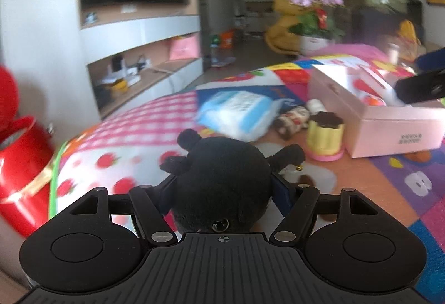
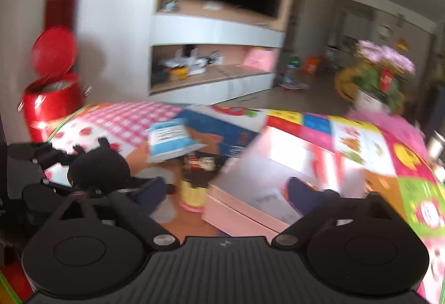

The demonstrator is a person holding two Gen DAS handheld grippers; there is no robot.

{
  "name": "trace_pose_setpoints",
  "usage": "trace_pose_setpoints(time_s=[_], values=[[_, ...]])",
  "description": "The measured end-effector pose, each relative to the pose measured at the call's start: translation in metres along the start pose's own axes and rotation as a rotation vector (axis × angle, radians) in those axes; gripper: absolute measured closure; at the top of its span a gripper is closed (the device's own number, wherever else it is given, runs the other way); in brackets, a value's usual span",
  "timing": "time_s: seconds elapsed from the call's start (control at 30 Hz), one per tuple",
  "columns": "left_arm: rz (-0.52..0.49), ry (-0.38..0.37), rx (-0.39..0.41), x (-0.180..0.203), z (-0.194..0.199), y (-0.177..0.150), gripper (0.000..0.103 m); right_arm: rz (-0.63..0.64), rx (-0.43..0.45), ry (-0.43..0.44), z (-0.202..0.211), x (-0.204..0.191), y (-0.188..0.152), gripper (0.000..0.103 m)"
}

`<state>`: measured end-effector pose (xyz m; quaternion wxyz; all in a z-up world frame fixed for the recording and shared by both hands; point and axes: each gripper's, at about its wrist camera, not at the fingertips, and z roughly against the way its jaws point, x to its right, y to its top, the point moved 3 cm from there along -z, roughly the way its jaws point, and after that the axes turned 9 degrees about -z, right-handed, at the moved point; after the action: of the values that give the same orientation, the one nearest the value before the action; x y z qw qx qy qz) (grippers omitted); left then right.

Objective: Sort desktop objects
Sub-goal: 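Grasp the black plush cat with the left gripper while the right gripper grasps the pudding toy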

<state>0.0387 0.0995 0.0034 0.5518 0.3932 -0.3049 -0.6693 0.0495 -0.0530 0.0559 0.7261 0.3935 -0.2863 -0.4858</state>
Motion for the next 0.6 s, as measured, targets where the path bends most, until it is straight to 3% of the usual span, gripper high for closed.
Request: trace_pose_setpoints(time_s=[0.07, 0.17, 0.33, 0.5, 0.6], values=[[0.019, -0.007, 0.002, -0.006, 0.003, -0.002, 0.028, 0.037, -0.05, 0.038, -0.018, -0.018, 0.008, 0.037], [0.02, -0.019, 0.01, -0.007, 0.007, -0.004, 0.027, 0.076, -0.111, 0.049, -0.054, -0.041, 0.021, 0.046], [0.054, -0.045, 0.014, -0.014, 0.013, -0.006, 0.025, 0.084, -0.218, -0.04, -0.122, -0.05, 0.035, 0.062], [0.059, -0.051, 0.021, -0.019, 0.02, -0.009, 0.014, 0.197, -0.228, -0.111, -0.142, -0.062, 0.019, 0.062], [0.043, -0.046, 0.024, -0.018, 0.023, -0.009, 0.011, 0.182, -0.24, -0.107, -0.137, -0.062, 0.012, 0.064]])
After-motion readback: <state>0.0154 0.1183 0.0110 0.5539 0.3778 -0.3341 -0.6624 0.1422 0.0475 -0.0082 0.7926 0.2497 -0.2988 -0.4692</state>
